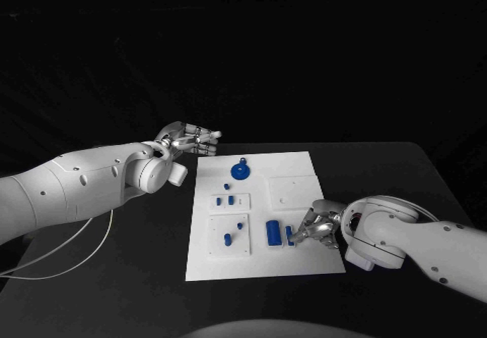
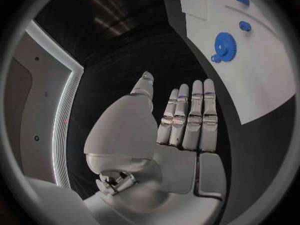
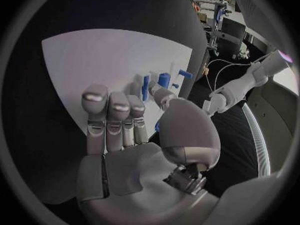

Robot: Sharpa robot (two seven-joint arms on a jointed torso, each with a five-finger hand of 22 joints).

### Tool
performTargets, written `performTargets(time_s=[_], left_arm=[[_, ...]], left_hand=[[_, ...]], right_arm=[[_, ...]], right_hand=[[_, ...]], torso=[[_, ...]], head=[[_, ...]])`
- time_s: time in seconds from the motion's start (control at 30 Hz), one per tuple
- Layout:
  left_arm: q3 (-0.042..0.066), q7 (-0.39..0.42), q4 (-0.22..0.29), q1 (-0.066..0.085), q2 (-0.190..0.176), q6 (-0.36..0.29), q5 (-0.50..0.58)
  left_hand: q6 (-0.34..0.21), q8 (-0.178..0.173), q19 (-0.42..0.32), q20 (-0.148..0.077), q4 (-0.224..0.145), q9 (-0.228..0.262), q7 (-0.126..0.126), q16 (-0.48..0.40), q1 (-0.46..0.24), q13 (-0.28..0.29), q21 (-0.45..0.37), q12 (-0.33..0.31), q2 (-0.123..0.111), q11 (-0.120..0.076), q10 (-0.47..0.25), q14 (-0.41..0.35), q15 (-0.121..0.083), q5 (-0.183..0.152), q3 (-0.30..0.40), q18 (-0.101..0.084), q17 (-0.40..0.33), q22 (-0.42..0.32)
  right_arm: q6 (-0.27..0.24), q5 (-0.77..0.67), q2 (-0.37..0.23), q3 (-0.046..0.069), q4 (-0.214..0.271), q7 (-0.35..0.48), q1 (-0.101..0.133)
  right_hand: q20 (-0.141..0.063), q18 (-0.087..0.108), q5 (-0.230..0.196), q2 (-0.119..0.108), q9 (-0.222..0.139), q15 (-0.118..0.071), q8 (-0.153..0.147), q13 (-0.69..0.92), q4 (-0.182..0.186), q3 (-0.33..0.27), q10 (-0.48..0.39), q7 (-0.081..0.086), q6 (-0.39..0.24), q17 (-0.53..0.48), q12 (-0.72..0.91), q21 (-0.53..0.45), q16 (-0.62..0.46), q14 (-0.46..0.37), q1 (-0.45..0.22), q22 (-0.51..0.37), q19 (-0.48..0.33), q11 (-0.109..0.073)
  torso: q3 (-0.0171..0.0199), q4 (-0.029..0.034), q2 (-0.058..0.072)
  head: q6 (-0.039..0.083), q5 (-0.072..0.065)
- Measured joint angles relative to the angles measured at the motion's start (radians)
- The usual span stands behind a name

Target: Assemble the parts on the task board

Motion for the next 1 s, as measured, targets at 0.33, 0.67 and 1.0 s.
performTargets(time_s=[0.33,0.67,1.0], left_arm=[[0.0,0.008,0.001,0.0,-0.001,-0.004,0.0],[0.0,0.052,-0.019,0.0,0.006,-0.044,0.026],[0.004,0.092,-0.095,0.008,0.056,-0.082,0.083]], left_hand=[[0.0,0.0,0.0,0.0,0.0,0.0,0.0,0.0,-0.004,0.0,0.0,0.0,0.004,0.0,0.0,0.003,0.001,0.0,0.0,0.0,0.001,0.0],[0.01,0.0,0.0,0.0,-0.03,0.0,-0.002,0.0,-0.001,0.0,0.0,0.0,0.03,0.0,0.007,0.012,-0.005,0.004,-0.02,-0.016,-0.002,-0.002],[0.01,0.0,-0.026,0.018,-0.054,0.0,-0.005,0.0,0.01,0.0,-0.012,0.0,0.051,-0.003,-0.022,-0.046,0.006,0.008,-0.026,-0.016,-0.027,-0.02]], right_arm=[[-0.031,0.025,-0.015,0.019,-0.044,0.042,-0.001],[-0.115,0.173,0.009,0.101,-0.24,0.268,0.015],[-0.187,0.425,0.142,0.147,-0.608,0.605,0.059]], right_hand=[[0.009,0.004,0.0,-0.041,-0.109,0.005,0.002,-0.01,0.088,-0.07,-0.011,0.029,-0.054,-0.015,-0.01,-0.021,-0.024,0.001,-0.035,-0.014,-0.001,0.018],[0.017,0.015,0.258,0.053,-0.2,0.018,0.002,-0.101,0.051,-0.3,-0.056,0.035,-0.06,-0.101,-0.126,-0.215,-0.171,-0.027,0.031,-0.112,-0.002,0.029],[0.11,0.016,0.294,0.205,-0.344,0.105,0.005,-0.661,-0.096,-0.456,-0.175,0.088,-0.158,-0.419,-0.613,-0.712,-0.61,-0.201,0.141,-0.563,-0.111,0.092]], torso=[[0.0,0.0002,-0.001],[-0.0041,0.0004,-0.008],[-0.0146,0.0034,-0.033]], head=[[0.019,-0.005],[0.086,-0.016],[0.166,-0.029]])
